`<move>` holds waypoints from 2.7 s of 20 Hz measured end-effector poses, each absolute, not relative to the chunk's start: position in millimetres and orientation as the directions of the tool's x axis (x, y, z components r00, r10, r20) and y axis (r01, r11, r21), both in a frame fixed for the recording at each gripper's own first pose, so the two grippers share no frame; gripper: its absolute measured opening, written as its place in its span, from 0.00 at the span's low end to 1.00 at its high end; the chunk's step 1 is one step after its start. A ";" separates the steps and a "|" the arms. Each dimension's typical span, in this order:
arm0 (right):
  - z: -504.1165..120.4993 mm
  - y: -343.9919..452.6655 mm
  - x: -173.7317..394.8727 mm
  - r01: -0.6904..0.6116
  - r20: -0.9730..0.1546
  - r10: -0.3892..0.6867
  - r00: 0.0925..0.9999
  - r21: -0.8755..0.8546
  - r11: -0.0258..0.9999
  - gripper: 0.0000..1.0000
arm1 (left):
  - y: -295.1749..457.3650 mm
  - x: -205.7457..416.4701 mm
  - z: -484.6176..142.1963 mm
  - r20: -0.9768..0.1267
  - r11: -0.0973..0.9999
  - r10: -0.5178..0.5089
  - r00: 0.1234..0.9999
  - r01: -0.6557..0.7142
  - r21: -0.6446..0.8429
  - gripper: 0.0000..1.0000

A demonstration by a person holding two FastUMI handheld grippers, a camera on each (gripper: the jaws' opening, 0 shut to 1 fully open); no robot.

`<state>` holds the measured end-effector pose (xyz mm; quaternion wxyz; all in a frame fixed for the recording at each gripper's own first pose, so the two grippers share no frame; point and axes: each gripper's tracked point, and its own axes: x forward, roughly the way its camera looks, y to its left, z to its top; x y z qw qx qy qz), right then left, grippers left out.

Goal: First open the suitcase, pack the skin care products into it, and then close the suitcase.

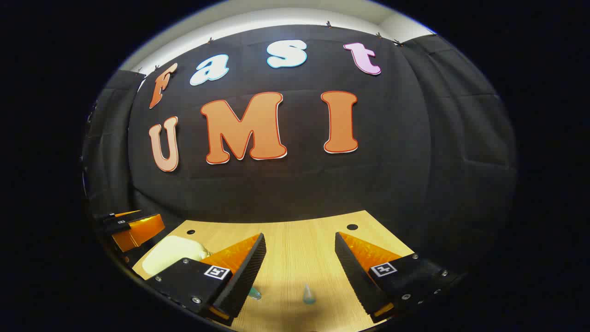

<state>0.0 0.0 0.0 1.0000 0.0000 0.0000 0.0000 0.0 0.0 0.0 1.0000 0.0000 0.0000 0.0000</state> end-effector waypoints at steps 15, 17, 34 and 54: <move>-8.1 3.5 33.0 -0.065 -0.034 0.063 0.997 -0.048 0.997 0.95 | 4.3 6.5 -14.2 -0.006 0.998 0.059 0.998 -0.058 0.004 0.97; -10.7 2.0 32.2 -0.056 -0.039 0.055 0.998 -0.041 0.998 0.95 | 8.6 9.0 -18.4 -0.019 0.998 0.061 0.998 -0.061 0.024 0.97; -64.1 -64.1 -12.7 0.074 -0.170 -0.080 0.982 -0.039 0.996 0.95 | -5.8 10.4 -197.5 -0.353 0.784 0.094 0.931 0.149 0.602 0.98; -101.0 -141.1 -37.3 0.244 -0.268 -0.232 0.935 0.013 0.970 0.95 | 22.4 87.6 -269.3 -0.466 0.399 0.248 0.850 0.348 0.848 0.97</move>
